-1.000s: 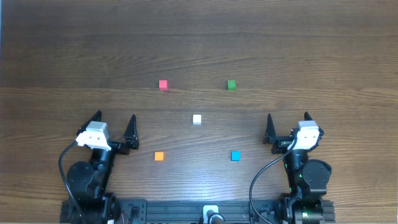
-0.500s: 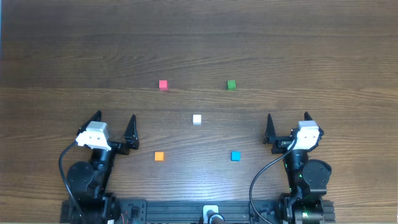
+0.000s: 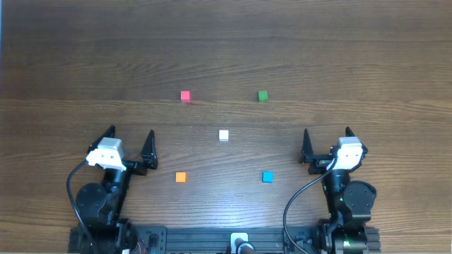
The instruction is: Stack Cubes
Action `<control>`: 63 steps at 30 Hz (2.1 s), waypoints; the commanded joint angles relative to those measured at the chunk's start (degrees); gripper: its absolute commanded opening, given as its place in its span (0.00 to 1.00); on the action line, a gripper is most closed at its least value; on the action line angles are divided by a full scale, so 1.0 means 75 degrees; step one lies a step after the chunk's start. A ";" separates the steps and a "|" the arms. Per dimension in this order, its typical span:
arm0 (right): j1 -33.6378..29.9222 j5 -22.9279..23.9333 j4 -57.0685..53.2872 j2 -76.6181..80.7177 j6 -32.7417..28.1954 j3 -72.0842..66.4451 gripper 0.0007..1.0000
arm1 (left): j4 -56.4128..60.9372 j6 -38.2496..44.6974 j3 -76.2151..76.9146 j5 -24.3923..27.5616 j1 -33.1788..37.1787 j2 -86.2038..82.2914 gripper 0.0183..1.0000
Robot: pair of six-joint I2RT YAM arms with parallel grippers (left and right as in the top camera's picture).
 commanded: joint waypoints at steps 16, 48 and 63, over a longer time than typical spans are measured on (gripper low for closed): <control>0.0035 -0.0058 0.0026 -0.0085 -0.0006 -0.0076 0.99 | 0.0137 0.0012 -0.0038 -0.0015 -0.0029 0.0023 1.00; 0.0035 -0.0055 0.0026 -0.0085 -0.0006 -0.0076 0.99 | -0.4642 -0.2165 0.9533 -0.1070 -0.2605 1.3443 0.98; 0.0035 -0.0055 0.0026 -0.0085 -0.0003 -0.0076 0.99 | -0.3905 -0.2296 0.9533 -0.2078 -0.2786 1.4682 0.90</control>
